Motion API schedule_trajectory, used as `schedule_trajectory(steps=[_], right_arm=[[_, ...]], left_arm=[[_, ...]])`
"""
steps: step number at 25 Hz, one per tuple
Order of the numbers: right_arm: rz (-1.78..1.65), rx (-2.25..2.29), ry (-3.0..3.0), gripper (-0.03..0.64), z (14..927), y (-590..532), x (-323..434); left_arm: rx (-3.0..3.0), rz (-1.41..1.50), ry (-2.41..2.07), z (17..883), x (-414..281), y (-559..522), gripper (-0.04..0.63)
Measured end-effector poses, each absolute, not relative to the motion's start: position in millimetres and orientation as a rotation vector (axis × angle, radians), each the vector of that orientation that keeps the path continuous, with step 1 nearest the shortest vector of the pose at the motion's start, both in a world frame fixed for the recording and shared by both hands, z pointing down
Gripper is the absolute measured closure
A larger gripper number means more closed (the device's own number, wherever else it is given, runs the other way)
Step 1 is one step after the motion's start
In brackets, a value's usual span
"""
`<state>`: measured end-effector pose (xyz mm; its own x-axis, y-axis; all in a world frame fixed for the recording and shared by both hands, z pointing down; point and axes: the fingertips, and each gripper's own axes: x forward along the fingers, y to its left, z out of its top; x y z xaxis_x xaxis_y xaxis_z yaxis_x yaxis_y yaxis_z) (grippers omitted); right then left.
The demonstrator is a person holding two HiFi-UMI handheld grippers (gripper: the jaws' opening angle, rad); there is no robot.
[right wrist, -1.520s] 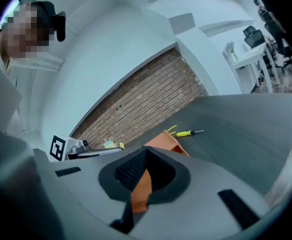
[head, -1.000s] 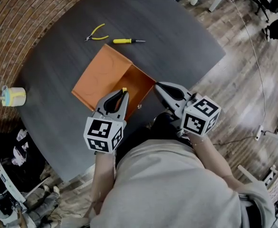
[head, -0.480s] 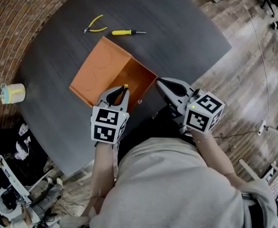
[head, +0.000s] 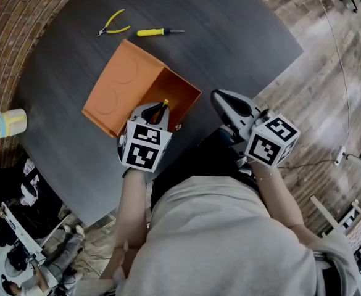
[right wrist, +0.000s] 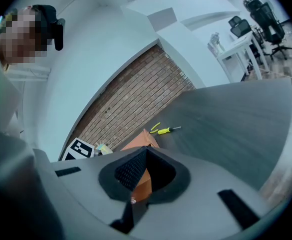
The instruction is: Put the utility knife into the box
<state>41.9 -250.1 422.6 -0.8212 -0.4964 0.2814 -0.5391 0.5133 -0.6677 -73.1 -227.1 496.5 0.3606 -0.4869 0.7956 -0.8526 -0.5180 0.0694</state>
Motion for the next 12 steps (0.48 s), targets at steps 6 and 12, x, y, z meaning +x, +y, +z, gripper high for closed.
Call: schedule_trajectory(steps=[6,12], right_arm=[[1.218,0.901,-2.685,0.611,424,-249,36],[1.216,0.905,-2.682,0.611,424,-248,35]], left_arm=[[2.136,1.085,-1.106,515,-69,-227,0.555],[2.139,1.074,-1.092,520,-66,-230,0.554]])
